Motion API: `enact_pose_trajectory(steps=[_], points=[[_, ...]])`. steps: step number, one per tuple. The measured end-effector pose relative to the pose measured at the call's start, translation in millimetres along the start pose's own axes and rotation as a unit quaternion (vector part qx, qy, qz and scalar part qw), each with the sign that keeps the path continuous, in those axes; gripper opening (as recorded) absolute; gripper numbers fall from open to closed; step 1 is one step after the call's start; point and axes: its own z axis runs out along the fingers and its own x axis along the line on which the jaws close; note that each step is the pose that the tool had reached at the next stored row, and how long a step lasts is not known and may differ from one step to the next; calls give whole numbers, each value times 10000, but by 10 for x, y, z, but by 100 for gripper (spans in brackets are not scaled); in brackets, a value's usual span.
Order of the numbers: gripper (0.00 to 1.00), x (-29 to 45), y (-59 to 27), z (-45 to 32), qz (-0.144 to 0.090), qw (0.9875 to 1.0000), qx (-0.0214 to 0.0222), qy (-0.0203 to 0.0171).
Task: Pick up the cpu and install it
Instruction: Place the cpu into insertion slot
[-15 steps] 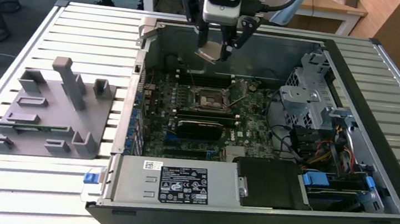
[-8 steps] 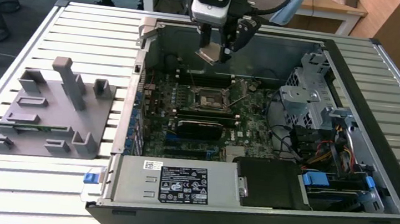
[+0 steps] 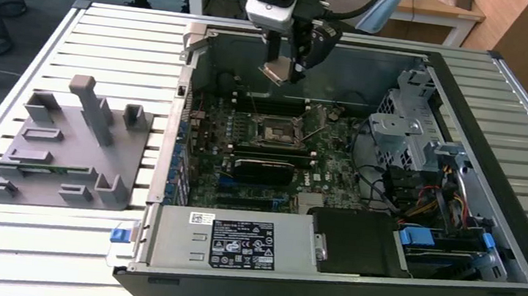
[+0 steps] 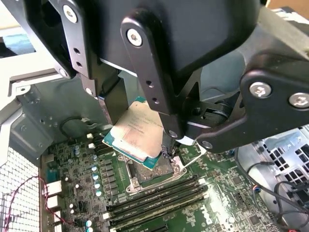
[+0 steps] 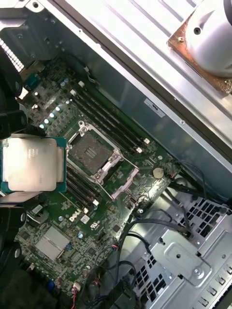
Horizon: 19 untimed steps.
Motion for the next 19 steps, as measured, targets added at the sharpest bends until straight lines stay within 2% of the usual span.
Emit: enact_pose_trajectory(steps=[5, 11, 15, 19], points=[[53, 10, 8, 12, 257, 9997, -5, -20], [53, 14, 10, 33, 658, 9978, -6, -46], [53, 29, 26, 68, 714, 9974, 52, -7], [53, 29, 25, 98, 1029, 9947, 51, -25]])
